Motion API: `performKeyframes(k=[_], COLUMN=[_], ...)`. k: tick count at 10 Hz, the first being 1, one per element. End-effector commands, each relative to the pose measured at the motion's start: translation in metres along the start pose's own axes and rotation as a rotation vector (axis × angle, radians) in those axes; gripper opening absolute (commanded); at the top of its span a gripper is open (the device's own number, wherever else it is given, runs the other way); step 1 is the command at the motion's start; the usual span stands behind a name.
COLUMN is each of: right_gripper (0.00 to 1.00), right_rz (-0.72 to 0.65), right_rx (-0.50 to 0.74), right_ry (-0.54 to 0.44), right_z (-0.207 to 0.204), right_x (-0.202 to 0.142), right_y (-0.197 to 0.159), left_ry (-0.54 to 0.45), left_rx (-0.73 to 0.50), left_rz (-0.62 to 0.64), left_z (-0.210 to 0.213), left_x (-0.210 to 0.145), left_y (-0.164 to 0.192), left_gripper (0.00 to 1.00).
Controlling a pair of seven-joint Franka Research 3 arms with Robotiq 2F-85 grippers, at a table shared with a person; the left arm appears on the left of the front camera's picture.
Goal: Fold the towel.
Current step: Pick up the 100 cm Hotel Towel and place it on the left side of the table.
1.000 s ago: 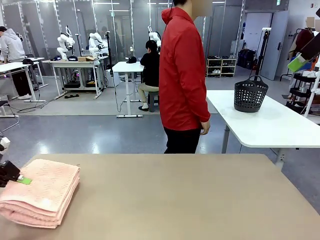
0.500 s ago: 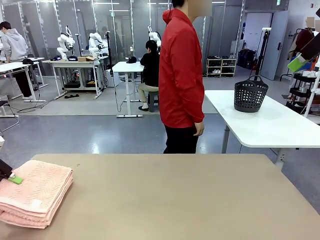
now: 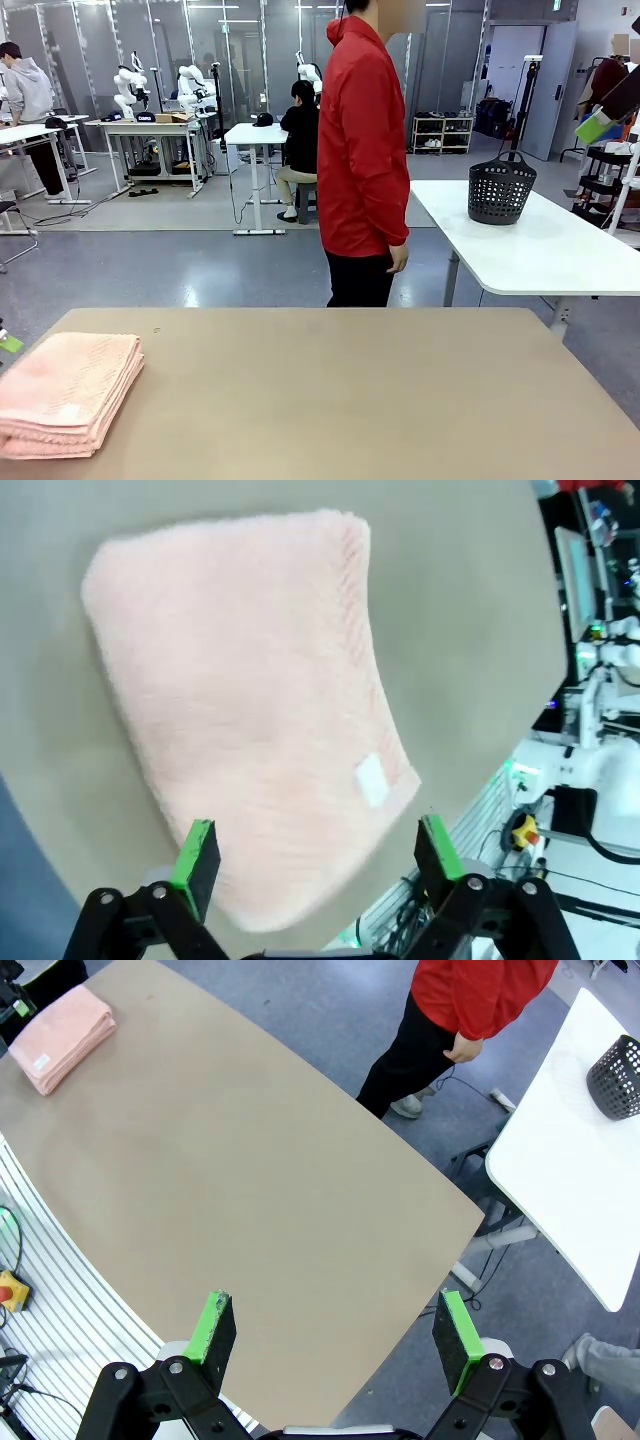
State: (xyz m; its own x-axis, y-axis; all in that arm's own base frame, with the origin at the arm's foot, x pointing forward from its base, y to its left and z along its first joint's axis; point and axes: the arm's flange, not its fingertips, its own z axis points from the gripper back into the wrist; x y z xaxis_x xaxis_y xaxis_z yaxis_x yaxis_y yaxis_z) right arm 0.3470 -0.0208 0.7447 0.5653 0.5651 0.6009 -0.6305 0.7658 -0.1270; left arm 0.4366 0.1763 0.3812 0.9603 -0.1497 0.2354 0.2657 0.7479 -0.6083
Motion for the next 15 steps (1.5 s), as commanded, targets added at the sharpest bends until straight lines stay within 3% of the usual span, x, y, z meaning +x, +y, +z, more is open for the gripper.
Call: performKeyframes(k=[1, 3, 4, 15], right_gripper=[1.00, 1.00, 1.00, 1.00], right_rz=[0.006, 0.006, 0.006, 0.006], right_rx=[0.001, 0.001, 0.001, 0.001], right_ry=[0.003, 0.003, 0.003, 0.003], right_z=[0.001, 0.001, 0.001, 0.001], right_x=[-0.001, -0.001, -0.001, -0.001], right_y=[-0.001, -0.001, -0.001, -0.001], left_ry=[-0.010, -0.008, -0.012, -0.012], left_rx=[0.059, 0.074, 0.033, 0.033], left_rz=[-0.010, -0.017, -0.024, -0.024], left_z=[0.009, 0.016, 0.017, 0.017], left_x=[-0.014, -0.020, -0.007, -0.007], left_y=[-0.021, -0.033, -0.020, -0.020], left_gripper=[1.00, 1.00, 1.00, 1.00])
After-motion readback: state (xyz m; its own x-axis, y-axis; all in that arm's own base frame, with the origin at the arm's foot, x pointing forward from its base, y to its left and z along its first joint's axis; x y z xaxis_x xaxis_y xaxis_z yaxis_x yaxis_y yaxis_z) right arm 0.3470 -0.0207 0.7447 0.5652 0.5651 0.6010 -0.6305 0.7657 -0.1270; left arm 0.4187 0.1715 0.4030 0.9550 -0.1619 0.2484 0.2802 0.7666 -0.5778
